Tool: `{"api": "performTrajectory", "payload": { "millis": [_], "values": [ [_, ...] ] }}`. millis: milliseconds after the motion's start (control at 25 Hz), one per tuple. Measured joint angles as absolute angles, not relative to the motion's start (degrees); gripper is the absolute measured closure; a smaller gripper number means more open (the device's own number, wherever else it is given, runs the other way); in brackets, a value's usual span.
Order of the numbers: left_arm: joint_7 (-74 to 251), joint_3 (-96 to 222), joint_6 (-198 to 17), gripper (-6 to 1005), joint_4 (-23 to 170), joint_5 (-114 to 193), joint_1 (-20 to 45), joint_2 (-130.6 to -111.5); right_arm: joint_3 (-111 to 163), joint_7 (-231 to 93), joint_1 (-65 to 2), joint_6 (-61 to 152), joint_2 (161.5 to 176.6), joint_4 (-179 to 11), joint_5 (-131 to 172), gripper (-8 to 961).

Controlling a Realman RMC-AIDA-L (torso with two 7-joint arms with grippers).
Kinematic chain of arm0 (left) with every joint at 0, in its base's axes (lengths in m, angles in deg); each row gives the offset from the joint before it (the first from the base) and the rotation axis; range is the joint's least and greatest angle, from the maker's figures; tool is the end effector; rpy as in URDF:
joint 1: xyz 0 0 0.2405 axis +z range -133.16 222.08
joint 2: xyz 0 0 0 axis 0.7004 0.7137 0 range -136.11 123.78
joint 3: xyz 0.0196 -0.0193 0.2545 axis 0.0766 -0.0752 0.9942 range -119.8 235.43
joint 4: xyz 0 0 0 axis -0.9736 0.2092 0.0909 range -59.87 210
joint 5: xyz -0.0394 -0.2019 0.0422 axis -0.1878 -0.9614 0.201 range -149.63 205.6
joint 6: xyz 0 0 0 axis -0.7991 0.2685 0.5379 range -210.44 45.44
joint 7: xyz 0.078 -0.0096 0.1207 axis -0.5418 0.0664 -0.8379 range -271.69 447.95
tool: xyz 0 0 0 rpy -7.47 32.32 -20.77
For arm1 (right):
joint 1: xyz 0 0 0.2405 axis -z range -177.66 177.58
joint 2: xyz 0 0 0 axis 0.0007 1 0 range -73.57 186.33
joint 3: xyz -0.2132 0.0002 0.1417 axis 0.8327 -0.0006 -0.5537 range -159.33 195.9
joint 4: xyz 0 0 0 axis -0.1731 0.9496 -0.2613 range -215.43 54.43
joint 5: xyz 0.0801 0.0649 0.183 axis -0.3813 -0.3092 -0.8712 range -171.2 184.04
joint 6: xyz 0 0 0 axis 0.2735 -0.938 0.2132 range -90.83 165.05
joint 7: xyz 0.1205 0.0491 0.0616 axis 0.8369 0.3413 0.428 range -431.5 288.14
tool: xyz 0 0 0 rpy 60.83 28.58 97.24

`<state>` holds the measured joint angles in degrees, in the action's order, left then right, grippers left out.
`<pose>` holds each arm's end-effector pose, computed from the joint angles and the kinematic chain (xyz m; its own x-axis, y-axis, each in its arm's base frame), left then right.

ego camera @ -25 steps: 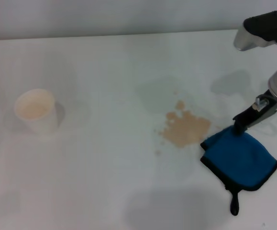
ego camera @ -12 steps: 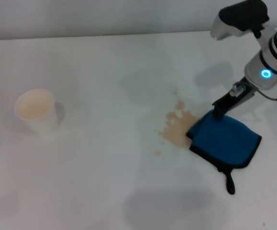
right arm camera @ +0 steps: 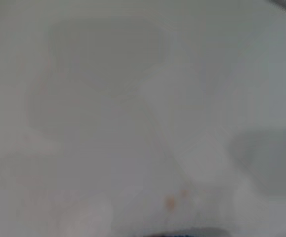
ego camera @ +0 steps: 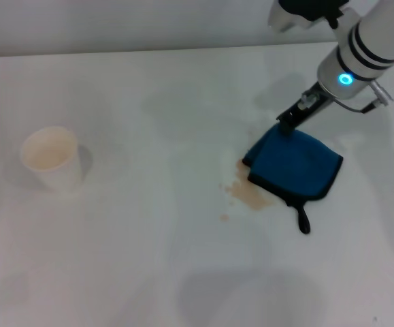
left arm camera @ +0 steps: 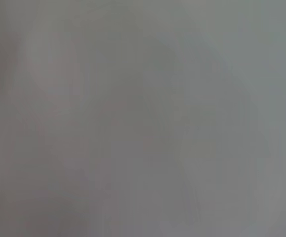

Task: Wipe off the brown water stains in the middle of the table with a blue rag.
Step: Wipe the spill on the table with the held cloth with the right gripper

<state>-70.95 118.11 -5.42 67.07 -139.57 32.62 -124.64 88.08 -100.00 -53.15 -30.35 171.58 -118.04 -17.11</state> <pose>-0.4038 0.2503 0.0638 0.6473 -0.1549 0.7464 0.7620 0.1595 -0.6277 0.2232 0.4295 -0.0143 0.5598 -0.8197 0.1215 -0.6241 -0.5136 -0.5888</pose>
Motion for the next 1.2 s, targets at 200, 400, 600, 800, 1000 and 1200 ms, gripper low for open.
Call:
{"api": "performTrajectory", "payload": {
  "millis": [200,400,600,800,1000,1200],
  "values": [
    [-70.95,118.21,-5.3,197,67.06,-139.47,32.66,-124.64,89.09,-99.96,-55.31,-24.19,171.81,-116.58,-15.99,911],
    [-70.95,118.44,-5.26,197,67.07,-139.4,32.61,-124.64,91.68,-99.58,-57.3,-18.19,172.1,-114.28,-16.15,911],
    [-70.95,118.46,-5.26,197,67.07,-139.35,32.42,-124.64,94.4,-100.01,-58.9,-17.27,172.49,-111.83,-18.4,911],
    [-70.95,118.46,-5.64,197,67.07,-139.35,32.04,-124.64,99.78,-102.32,-59.09,-22.98,172.48,-111.59,-25.11,912],
    [-70.95,118.46,-5.72,197,67.07,-139.35,31.93,-124.6,101.71,-105.77,-58.73,-31.89,172.52,-112.42,-31.59,912],
    [-70.95,118.46,-5.75,196,66.59,-139.35,31.87,-124.55,103.89,-107.41,-57.93,-38.73,172.55,-113.15,-35.64,912]
  ]
}}
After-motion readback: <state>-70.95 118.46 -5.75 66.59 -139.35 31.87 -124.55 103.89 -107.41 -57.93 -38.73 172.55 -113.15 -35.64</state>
